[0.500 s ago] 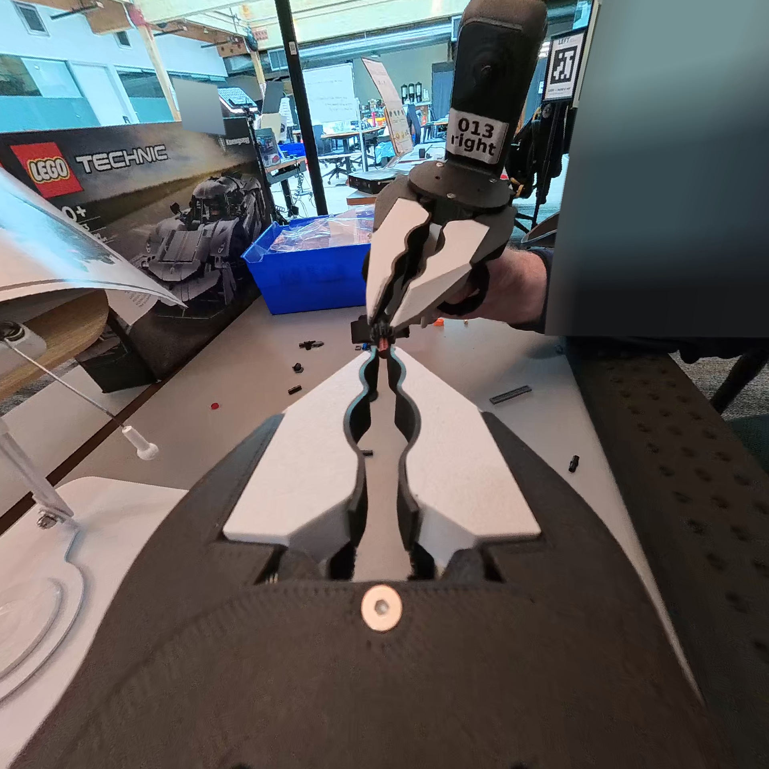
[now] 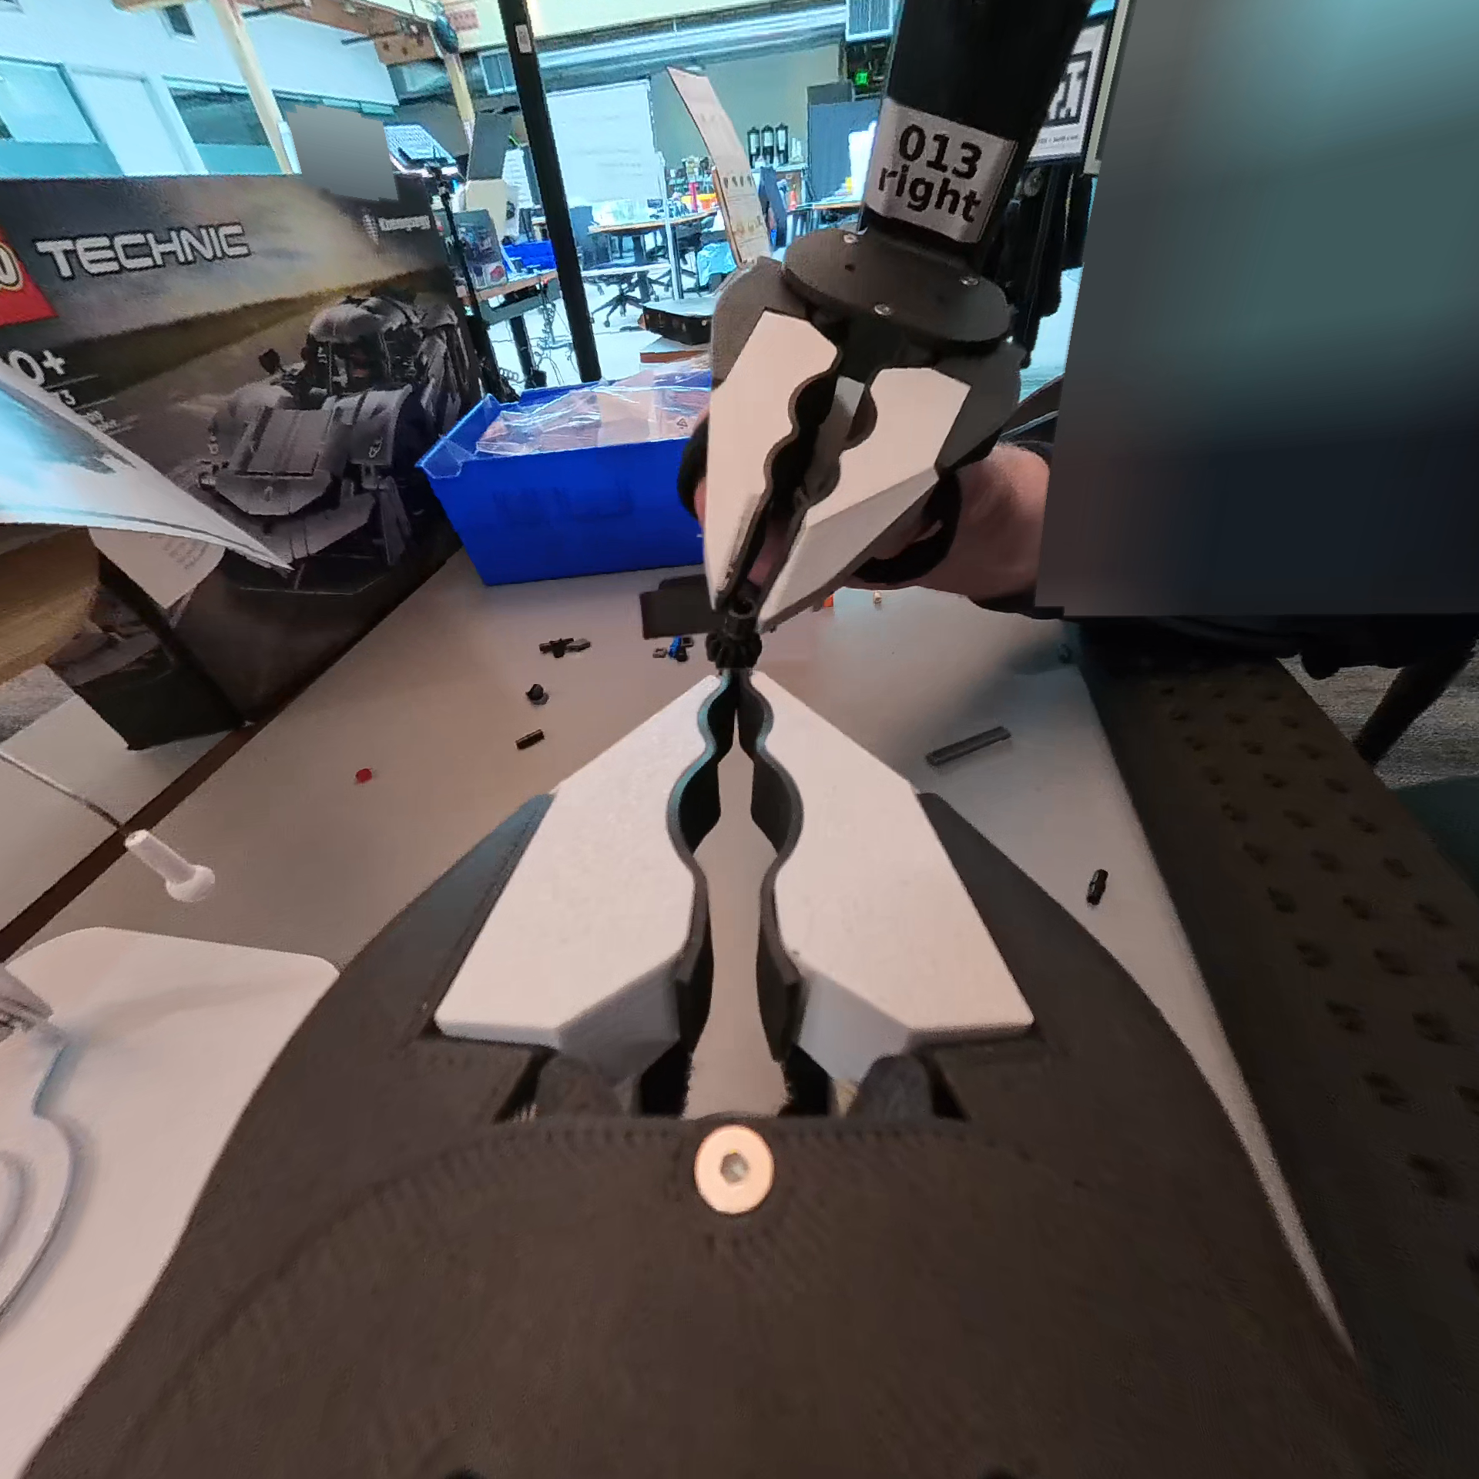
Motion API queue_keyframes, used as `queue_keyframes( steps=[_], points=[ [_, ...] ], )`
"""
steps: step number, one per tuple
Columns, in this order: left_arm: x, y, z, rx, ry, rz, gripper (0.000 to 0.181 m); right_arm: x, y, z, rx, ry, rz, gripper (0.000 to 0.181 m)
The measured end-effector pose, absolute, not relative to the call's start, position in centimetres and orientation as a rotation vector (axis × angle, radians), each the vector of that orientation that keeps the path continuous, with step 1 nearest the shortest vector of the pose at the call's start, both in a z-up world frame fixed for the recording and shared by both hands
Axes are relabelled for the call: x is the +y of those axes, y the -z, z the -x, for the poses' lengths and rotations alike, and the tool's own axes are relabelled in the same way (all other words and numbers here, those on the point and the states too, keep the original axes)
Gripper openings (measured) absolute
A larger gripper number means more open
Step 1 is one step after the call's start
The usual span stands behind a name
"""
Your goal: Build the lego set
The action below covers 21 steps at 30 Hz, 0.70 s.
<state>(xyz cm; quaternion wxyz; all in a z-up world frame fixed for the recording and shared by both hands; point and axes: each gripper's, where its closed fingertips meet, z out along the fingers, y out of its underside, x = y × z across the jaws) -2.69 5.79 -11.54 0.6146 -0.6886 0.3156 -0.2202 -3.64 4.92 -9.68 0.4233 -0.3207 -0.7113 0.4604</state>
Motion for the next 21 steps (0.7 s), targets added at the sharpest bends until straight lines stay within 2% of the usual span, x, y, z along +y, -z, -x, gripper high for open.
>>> queue_keyframes(
  steps=[8,21],
  points=[
    [5.7,11.6,3.5,0.723,0.505,1.594,0.000,5.2,11.8,3.9,-1.854,-1.176,0.880,0.003],
    [6.6,17.2,3.6,0.758,0.485,1.887,0.005,6.1,18.2,4.8,-2.057,-0.996,1.008,0.002]
  ],
)
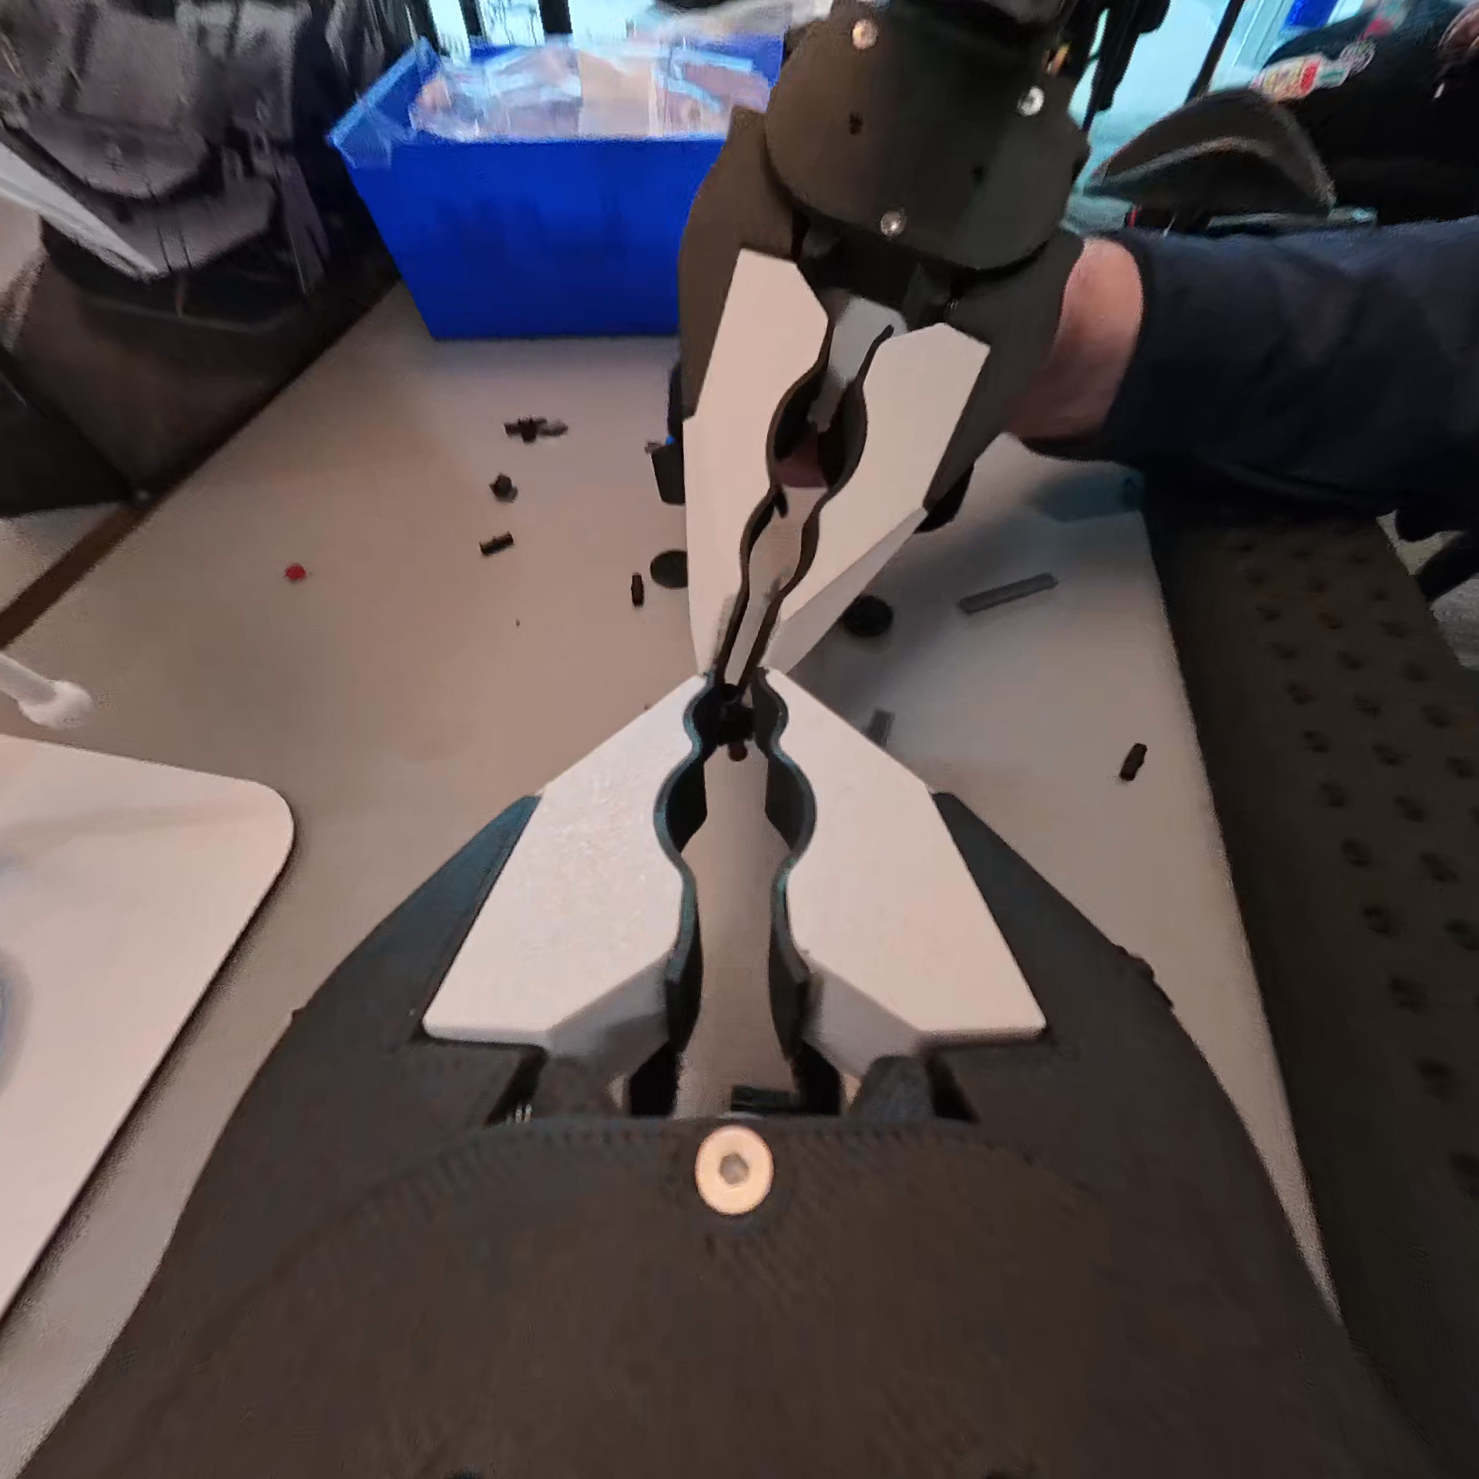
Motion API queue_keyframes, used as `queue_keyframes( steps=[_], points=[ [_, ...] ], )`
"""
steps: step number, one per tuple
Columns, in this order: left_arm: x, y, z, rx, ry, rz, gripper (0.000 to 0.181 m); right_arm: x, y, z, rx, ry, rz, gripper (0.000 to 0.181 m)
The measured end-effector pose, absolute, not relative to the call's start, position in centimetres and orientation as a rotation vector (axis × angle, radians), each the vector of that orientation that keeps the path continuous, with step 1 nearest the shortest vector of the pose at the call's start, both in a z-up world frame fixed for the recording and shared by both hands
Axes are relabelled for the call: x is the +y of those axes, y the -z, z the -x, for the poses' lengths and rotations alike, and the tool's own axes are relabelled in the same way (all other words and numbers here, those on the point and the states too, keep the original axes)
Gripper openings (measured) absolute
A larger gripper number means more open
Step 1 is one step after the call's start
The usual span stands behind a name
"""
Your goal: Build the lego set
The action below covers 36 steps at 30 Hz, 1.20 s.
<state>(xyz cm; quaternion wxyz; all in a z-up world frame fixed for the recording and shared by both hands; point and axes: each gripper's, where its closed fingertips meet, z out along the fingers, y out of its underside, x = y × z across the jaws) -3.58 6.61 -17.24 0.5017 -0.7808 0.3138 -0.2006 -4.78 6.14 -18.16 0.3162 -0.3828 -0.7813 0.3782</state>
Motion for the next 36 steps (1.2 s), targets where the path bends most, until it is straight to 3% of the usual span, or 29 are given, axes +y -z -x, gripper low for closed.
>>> queue_keyframes(
  steps=[13,36],
  points=[
    [6.6,21.4,3.8,0.813,0.459,2.064,0.005,6.0,22.3,4.8,-2.192,-0.913,1.056,0.002],
    [6.2,23.3,3.6,0.887,0.415,2.131,0.006,5.9,23.5,4.2,-2.225,-0.927,1.045,0.002]
  ],
)
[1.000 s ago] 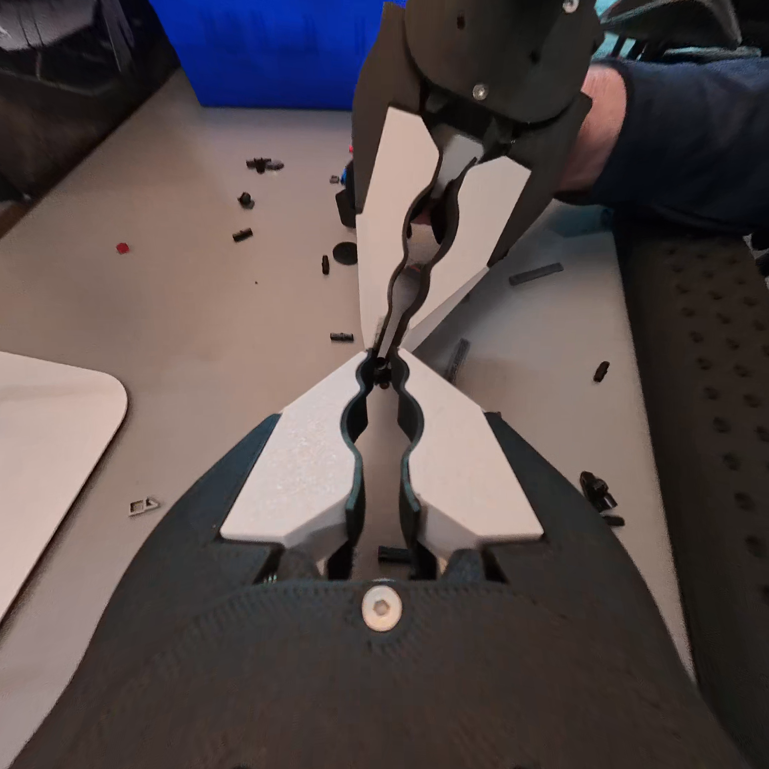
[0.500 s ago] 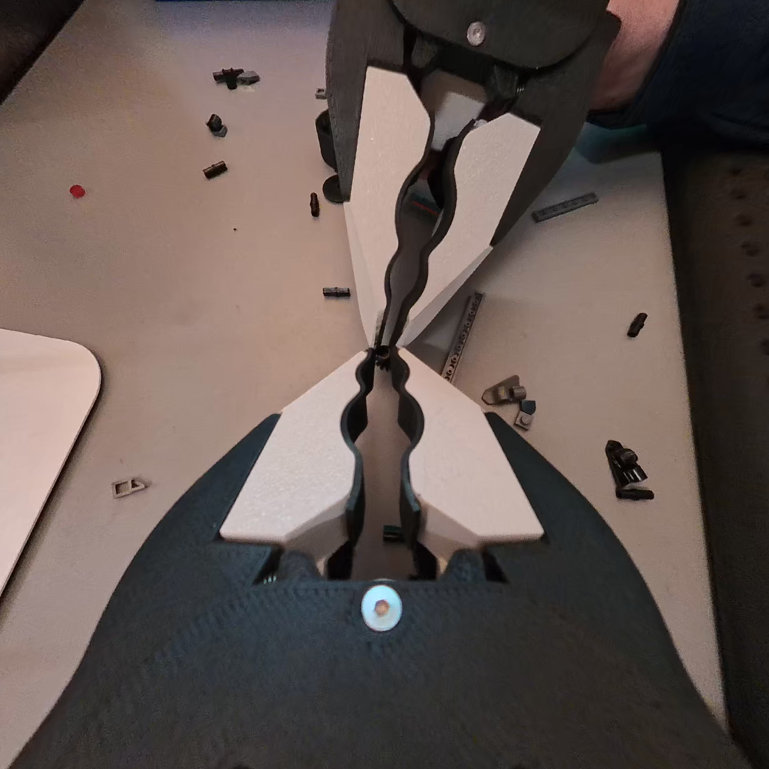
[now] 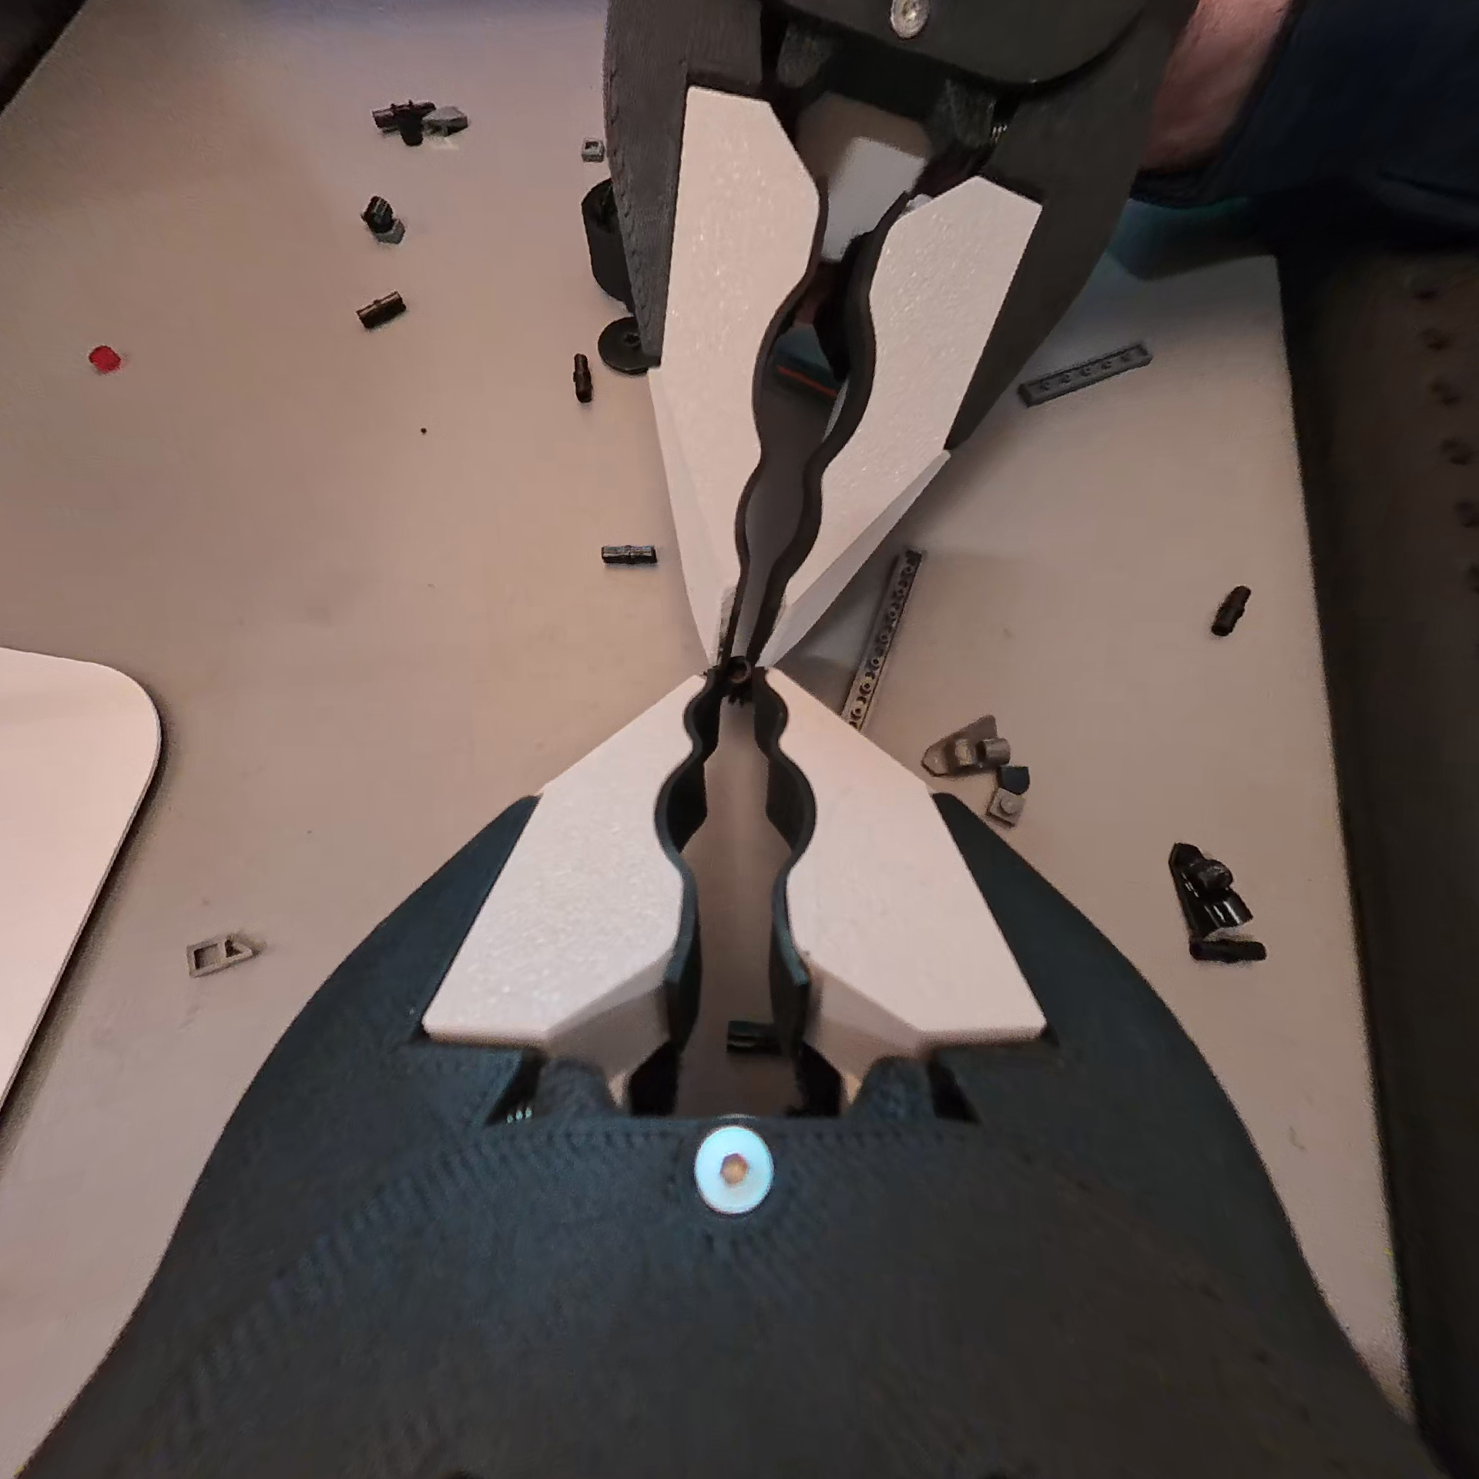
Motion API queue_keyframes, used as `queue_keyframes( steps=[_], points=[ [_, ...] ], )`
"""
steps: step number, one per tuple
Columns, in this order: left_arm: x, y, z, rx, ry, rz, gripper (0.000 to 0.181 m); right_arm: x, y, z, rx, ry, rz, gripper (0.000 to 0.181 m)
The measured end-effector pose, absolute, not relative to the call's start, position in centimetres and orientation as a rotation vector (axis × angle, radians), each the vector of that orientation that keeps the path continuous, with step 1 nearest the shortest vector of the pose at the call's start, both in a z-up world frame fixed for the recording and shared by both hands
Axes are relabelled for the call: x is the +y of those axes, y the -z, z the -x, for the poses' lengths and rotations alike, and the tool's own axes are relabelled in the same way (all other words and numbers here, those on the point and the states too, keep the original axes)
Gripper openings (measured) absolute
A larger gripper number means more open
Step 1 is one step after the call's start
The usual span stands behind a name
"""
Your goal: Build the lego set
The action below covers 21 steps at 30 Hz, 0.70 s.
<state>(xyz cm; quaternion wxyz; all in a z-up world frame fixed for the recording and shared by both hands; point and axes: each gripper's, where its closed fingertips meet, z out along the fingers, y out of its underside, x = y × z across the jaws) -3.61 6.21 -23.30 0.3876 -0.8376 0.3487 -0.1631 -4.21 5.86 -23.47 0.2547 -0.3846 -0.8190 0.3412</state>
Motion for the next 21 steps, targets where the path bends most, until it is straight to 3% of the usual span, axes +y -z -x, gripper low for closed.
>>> queue_keyframes(
  steps=[21],
  points=[
    [6.26,23.34,3.07,0.901,0.423,2.113,0.000,5.93,23.57,3.64,-2.214,-0.957,1.057,0.002]
  ],
)
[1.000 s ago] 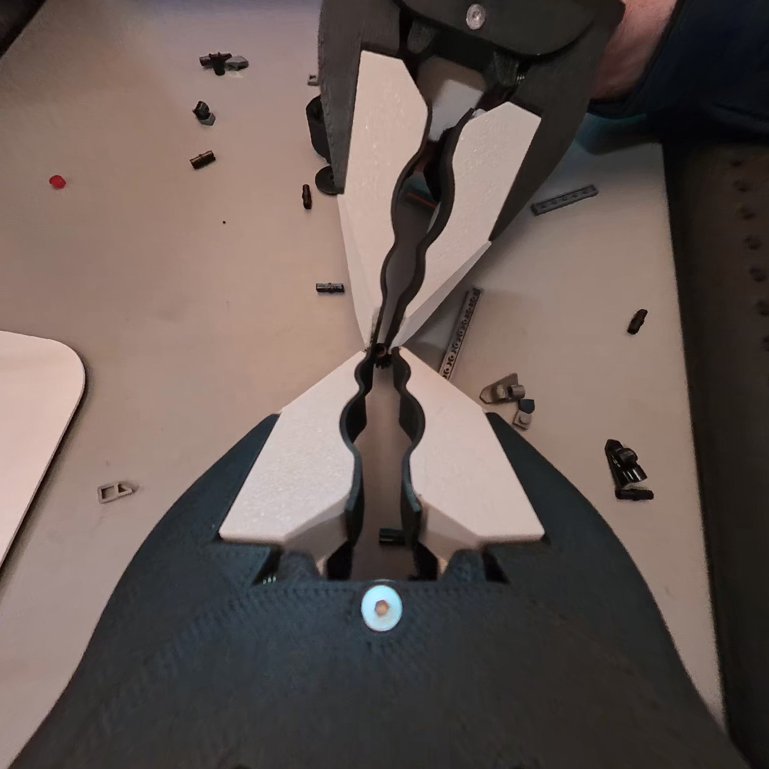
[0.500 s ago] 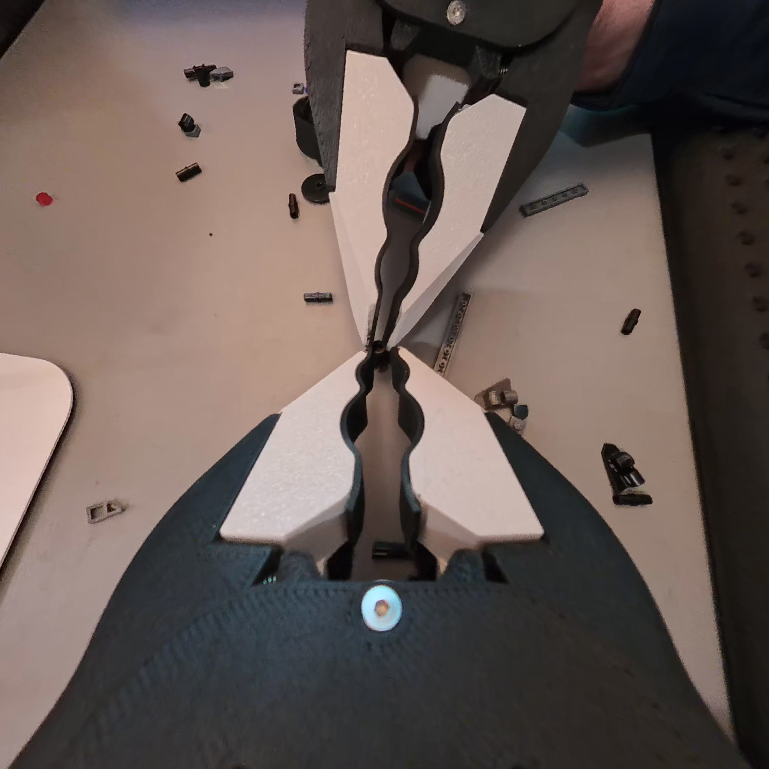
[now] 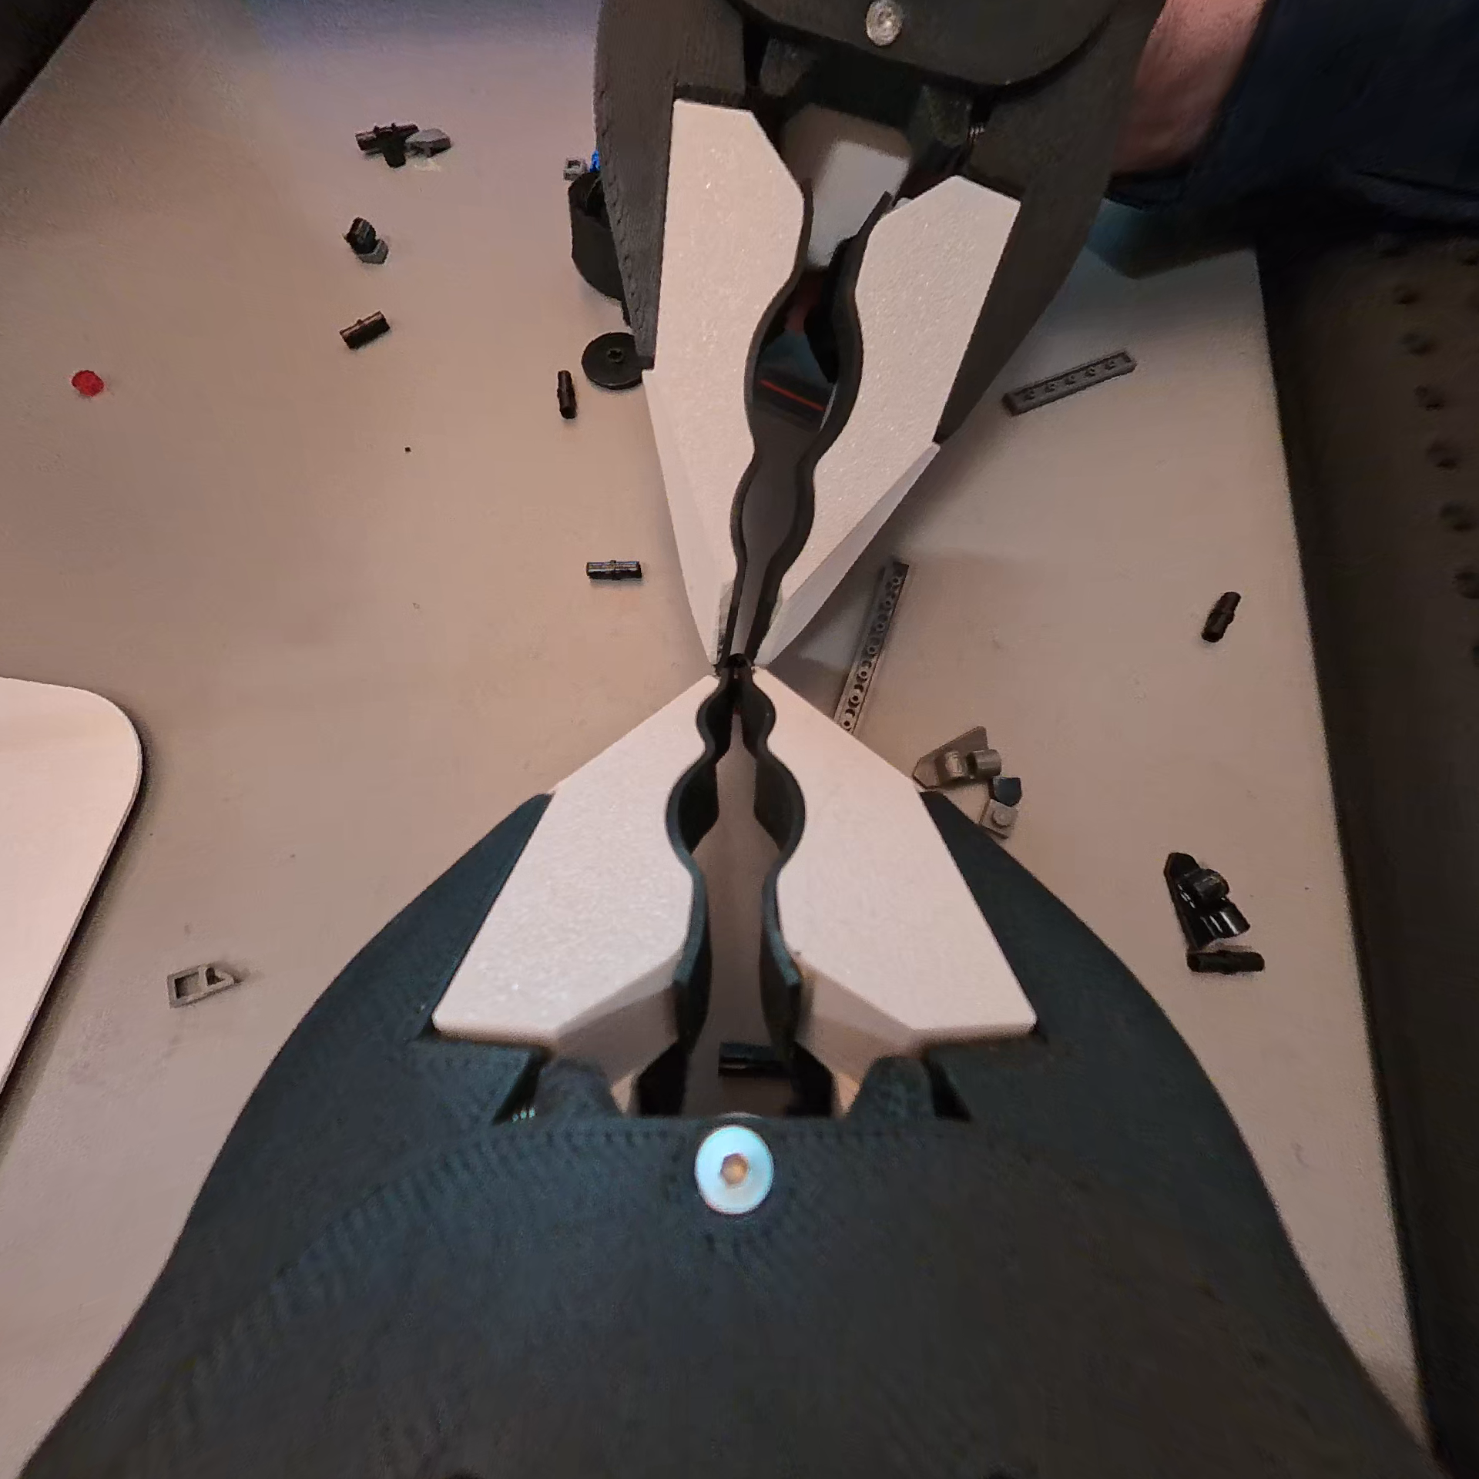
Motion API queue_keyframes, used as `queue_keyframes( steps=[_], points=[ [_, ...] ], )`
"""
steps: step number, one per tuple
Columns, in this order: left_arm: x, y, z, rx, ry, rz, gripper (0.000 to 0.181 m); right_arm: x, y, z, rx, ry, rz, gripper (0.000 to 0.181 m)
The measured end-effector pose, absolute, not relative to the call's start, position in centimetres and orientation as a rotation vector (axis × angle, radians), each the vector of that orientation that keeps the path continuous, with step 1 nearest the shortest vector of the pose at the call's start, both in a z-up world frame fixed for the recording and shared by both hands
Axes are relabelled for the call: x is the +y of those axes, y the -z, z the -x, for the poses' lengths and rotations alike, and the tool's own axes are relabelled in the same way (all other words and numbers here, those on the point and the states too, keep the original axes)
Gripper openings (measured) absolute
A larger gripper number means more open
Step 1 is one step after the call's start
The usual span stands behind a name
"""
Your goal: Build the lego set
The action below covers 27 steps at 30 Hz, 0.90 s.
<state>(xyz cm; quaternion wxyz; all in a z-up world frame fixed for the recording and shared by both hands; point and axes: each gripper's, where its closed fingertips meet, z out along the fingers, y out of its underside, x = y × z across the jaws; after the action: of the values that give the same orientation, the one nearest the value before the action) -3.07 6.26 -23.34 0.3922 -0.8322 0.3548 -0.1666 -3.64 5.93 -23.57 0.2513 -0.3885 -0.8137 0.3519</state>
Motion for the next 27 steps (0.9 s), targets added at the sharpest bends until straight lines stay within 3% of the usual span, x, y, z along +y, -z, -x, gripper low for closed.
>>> queue_keyframes(
  steps=[27],
  points=[
    [6.2,24.4,3.2,0.932,0.382,2.162,0.000,6.0,24.8,3.7,-2.272,-0.902,1.157,0.001]
  ],
)
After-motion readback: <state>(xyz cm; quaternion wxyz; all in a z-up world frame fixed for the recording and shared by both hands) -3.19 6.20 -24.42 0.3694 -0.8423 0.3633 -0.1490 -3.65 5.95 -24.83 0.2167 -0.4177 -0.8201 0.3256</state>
